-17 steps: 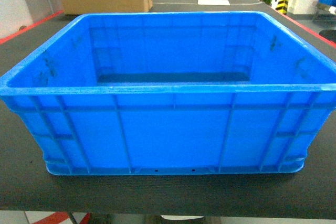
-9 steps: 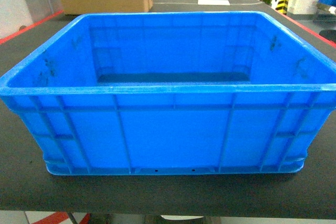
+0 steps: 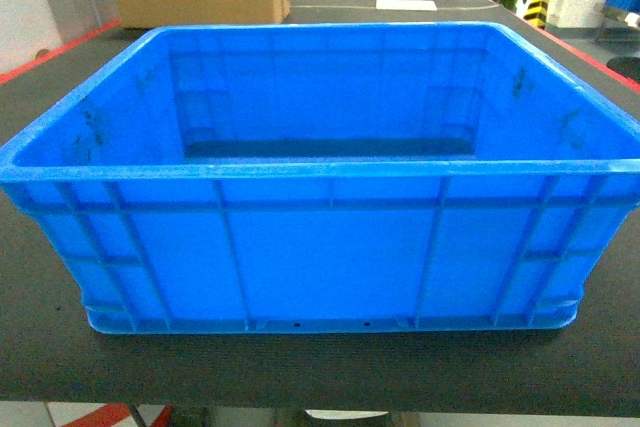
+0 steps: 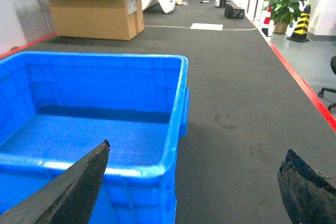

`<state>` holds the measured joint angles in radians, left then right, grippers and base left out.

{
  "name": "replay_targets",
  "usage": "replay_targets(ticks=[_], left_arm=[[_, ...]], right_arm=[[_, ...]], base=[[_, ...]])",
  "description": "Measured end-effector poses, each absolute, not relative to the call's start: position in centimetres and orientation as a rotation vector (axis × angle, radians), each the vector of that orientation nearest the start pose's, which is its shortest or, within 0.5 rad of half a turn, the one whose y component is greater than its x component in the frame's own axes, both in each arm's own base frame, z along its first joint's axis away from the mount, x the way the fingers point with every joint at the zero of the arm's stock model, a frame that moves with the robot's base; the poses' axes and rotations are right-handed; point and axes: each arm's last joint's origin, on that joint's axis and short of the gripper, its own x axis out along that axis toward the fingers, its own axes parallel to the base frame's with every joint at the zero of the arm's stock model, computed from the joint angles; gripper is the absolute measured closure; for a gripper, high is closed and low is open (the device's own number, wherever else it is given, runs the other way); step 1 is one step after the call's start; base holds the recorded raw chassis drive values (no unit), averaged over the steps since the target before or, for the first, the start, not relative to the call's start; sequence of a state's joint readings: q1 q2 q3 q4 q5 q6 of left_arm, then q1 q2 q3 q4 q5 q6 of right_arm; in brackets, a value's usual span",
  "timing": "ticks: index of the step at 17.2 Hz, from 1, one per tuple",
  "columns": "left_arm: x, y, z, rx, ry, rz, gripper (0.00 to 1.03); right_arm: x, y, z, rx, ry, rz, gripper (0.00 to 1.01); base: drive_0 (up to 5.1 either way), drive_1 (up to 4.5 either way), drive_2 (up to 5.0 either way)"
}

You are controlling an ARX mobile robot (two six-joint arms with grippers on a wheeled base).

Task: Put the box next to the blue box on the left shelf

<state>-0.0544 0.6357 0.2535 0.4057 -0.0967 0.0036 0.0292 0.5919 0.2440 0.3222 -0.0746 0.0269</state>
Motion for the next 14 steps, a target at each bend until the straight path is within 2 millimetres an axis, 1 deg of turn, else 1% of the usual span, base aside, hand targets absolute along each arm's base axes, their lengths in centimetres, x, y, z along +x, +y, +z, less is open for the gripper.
replay_targets(ticks=[1, 2, 3, 4, 5, 7, 8, 9, 10, 11, 13, 14], left_arm=[[18.2, -0.7, 24.7, 0.008, -0.021, 0.036, 0.05], [21.5, -0.8, 26.1, 0.002, 0.047, 0.032, 0.05], [25.0, -1.0, 26.5, -0.010, 0.153, 0.027, 0.05], [26.0, -1.1, 26.4, -0.009, 0.186, 0.026, 0.05], [28.2, -1.5, 26.2, -0.003, 0.260, 0.026, 0.05], [32.0, -2.3, 25.7, 0.003, 0.394, 0.013, 0.05], [33.4, -2.6, 25.4, 0.004, 0.446, 0.008, 0.05], [34.1, -2.9, 25.0, 0.006, 0.480, 0.005, 0.05], [34.7, -2.9, 24.3, 0.001, 0.530, 0.009, 0.05], [35.1, -3.1, 23.6, 0.008, 0.565, 0.020, 0.05], [35.7, -3.6, 21.3, 0.005, 0.666, 0.025, 0.05], [35.8, -3.8, 20.8, 0.001, 0.697, 0.021, 0.05]], right_arm=[[17.2, 1.1, 23.8, -0.001, 0.039, 0.113, 0.03], [20.1, 1.3, 24.8, -0.012, 0.105, 0.098, 0.03], [23.3, 1.6, 25.3, -0.025, 0.185, 0.079, 0.03], [24.2, 1.7, 25.3, -0.027, 0.203, 0.075, 0.03], [26.5, 1.9, 25.3, -0.033, 0.266, 0.069, 0.03], [31.1, 2.5, 24.7, -0.020, 0.385, 0.073, 0.03], [33.0, 2.8, 24.1, -0.012, 0.435, 0.071, 0.03], [34.3, 2.9, 23.4, -0.006, 0.470, 0.059, 0.03], [35.1, 3.0, 22.8, 0.001, 0.499, 0.056, 0.03], [35.7, 3.2, 22.1, 0.002, 0.524, 0.058, 0.03], [36.4, 3.6, 20.2, 0.016, 0.610, 0.055, 0.03], [36.4, 3.8, 20.0, 0.020, 0.623, 0.057, 0.03]], base=[[0.0, 0.00, 0.0], [0.0, 0.00, 0.0], [0.0, 0.00, 0.0], [0.0, 0.00, 0.0], [0.0, 0.00, 0.0], [0.0, 0.00, 0.0], [0.0, 0.00, 0.0], [0.0, 0.00, 0.0], [0.0, 0.00, 0.0], [0.0, 0.00, 0.0], [0.0, 0.00, 0.0], [0.0, 0.00, 0.0]])
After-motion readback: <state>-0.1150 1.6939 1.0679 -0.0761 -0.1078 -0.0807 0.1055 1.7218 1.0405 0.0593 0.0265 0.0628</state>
